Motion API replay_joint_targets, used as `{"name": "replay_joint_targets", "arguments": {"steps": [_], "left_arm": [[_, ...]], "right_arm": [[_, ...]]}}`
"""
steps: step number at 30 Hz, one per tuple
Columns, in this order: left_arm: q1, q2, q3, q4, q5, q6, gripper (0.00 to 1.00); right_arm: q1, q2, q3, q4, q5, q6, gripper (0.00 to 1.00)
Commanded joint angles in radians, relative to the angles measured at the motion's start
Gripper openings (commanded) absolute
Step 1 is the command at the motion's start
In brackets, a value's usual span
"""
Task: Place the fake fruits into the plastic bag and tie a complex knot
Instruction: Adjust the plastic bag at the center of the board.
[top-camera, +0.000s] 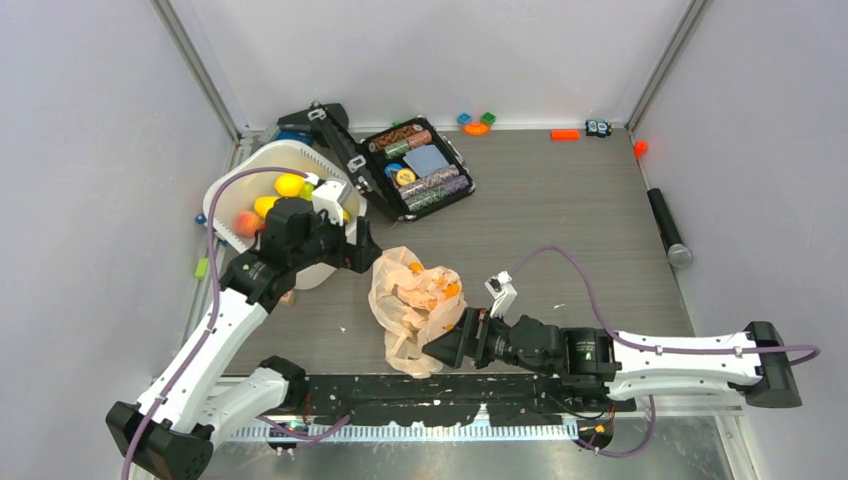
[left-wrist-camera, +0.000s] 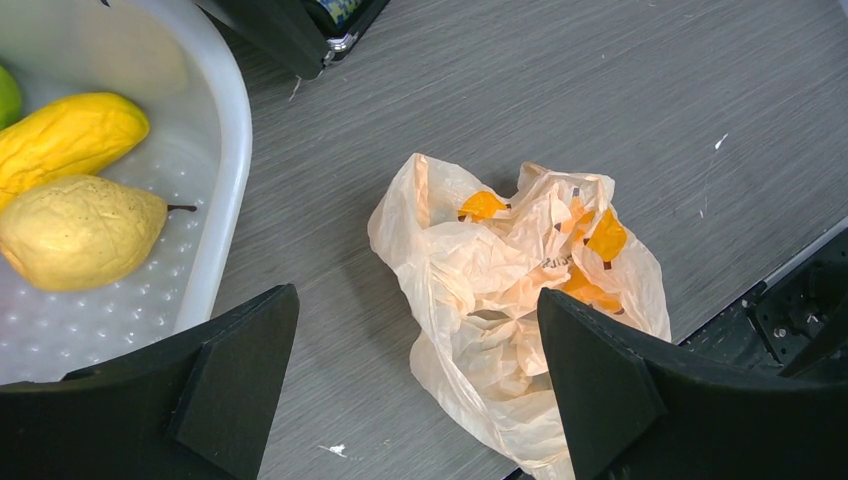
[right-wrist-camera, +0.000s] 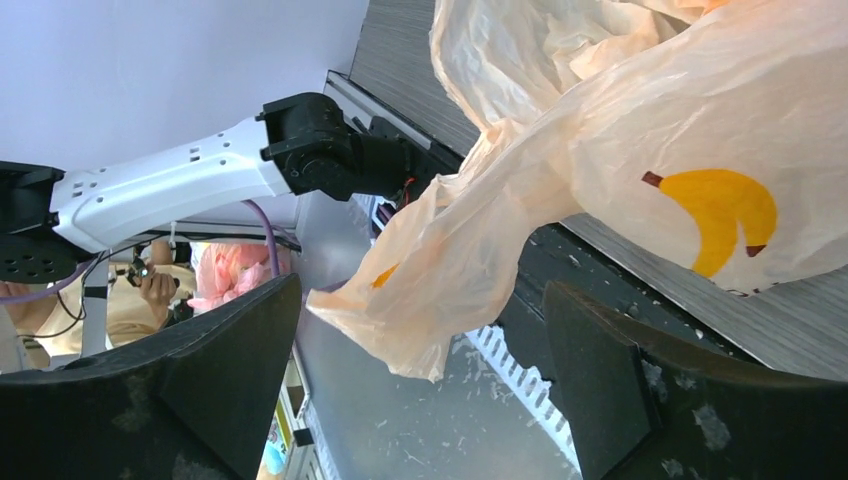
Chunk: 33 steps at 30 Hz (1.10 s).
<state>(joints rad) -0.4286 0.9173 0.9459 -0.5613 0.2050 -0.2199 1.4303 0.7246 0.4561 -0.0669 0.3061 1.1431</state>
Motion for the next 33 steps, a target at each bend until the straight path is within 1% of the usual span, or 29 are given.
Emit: {"name": "replay_joint_targets", "arguments": {"steps": [1,5,8,9,10,12,13,14,15,16,17,18,19,20,21,22,23,24,25,26,27,28,29,30,31,33], "left_arm": [[-0.008,-0.022,-0.006,0.003,-0.008,0.016,0.93],[-0.012,-0.022,-0.006,0.003,-0.01,0.017,0.93],[-0.013,-0.022,-0.006,0.0,-0.015,0.019,0.93],[-0.013,-0.024,-0.006,0.0,-0.016,0.02,0.94],[-0.013,-0.025,-0.006,-0.001,-0.019,0.022,0.94],[-0.013,-0.027,-0.006,-0.003,-0.025,0.025,0.94],[-0.013,-0.029,-0.006,-0.004,-0.028,0.027,0.94],[-0.013,-0.03,-0.006,-0.005,-0.03,0.028,0.94],[-0.013,-0.033,-0.006,-0.006,-0.033,0.03,0.94],[-0.013,-0.034,-0.006,-0.006,-0.036,0.032,0.94],[-0.013,-0.035,-0.006,-0.007,-0.038,0.035,0.94],[-0.013,-0.036,-0.004,-0.008,-0.039,0.037,0.94],[-0.013,-0.037,-0.004,-0.008,-0.039,0.04,0.94],[-0.013,-0.039,-0.005,-0.008,-0.038,0.043,0.94],[-0.013,-0.042,-0.006,-0.008,-0.038,0.046,0.94],[-0.013,-0.046,-0.009,-0.006,-0.037,0.047,0.94],[-0.013,-0.051,-0.01,-0.005,-0.038,0.048,0.94],[-0.013,-0.052,-0.01,-0.003,-0.033,0.048,0.95],[-0.014,-0.055,-0.01,-0.002,-0.024,0.048,0.96],[-0.013,-0.057,-0.01,-0.001,-0.018,0.049,0.96],[-0.013,-0.059,-0.009,0.0,-0.012,0.05,0.97],[-0.013,-0.062,-0.008,0.0,-0.005,0.052,0.98],[-0.013,-0.066,-0.008,-0.001,-0.003,0.056,0.98],[-0.013,-0.069,-0.007,-0.002,-0.003,0.062,0.99],[-0.012,-0.073,-0.008,-0.002,-0.005,0.064,0.99],[-0.012,-0.074,-0.011,0.0,-0.007,0.065,0.99]], "right_arm": [[0.037,0.014,0.041,0.062,0.087,0.015,0.99],[0.039,0.089,0.072,0.06,0.057,0.02,0.96],[0.039,0.172,0.107,0.037,0.029,0.014,0.99],[0.039,0.187,0.121,0.031,0.023,0.008,0.98],[0.039,0.21,0.126,0.03,0.014,0.005,0.97],[0.039,0.227,0.14,0.032,0.011,-0.016,0.89],[0.039,0.23,0.142,0.035,0.014,-0.037,0.77],[0.037,0.234,0.143,0.046,0.016,-0.052,0.69],[0.036,0.236,0.144,0.054,0.014,-0.089,0.56],[0.023,0.243,0.151,0.06,-0.007,-0.113,0.49],[0.009,0.25,0.157,0.061,-0.028,-0.176,0.35],[-0.028,0.267,0.174,0.062,-0.09,-0.206,0.28],[-0.048,0.278,0.183,0.077,-0.128,-0.273,0.16],[-0.09,0.3,0.203,0.093,-0.221,-0.358,0.11],[-0.107,0.322,0.216,0.092,-0.321,-0.402,0.06],[-0.134,0.334,0.256,0.059,-0.362,-0.516,0.06],[-0.142,0.358,0.282,0.028,-0.422,-0.585,0.05],[-0.149,0.371,0.347,-0.062,-0.439,-0.72,0.05],[-0.15,0.397,0.377,-0.109,-0.472,-0.793,0.05],[-0.151,0.408,0.438,-0.208,-0.485,-0.927,0.05],[-0.151,0.429,0.468,-0.297,-0.492,-0.988,0.05],[-0.151,0.437,0.513,-0.334,-0.482,-1.091,0.05],[-0.151,0.447,0.531,-0.386,-0.457,-1.133,0.05],[-0.151,0.449,0.556,-0.405,-0.446,-1.207,0.05],[-0.151,0.449,0.565,-0.427,-0.426,-1.236,0.05],[-0.151,0.437,0.566,-0.42,-0.406,-1.293,0.05]]}}
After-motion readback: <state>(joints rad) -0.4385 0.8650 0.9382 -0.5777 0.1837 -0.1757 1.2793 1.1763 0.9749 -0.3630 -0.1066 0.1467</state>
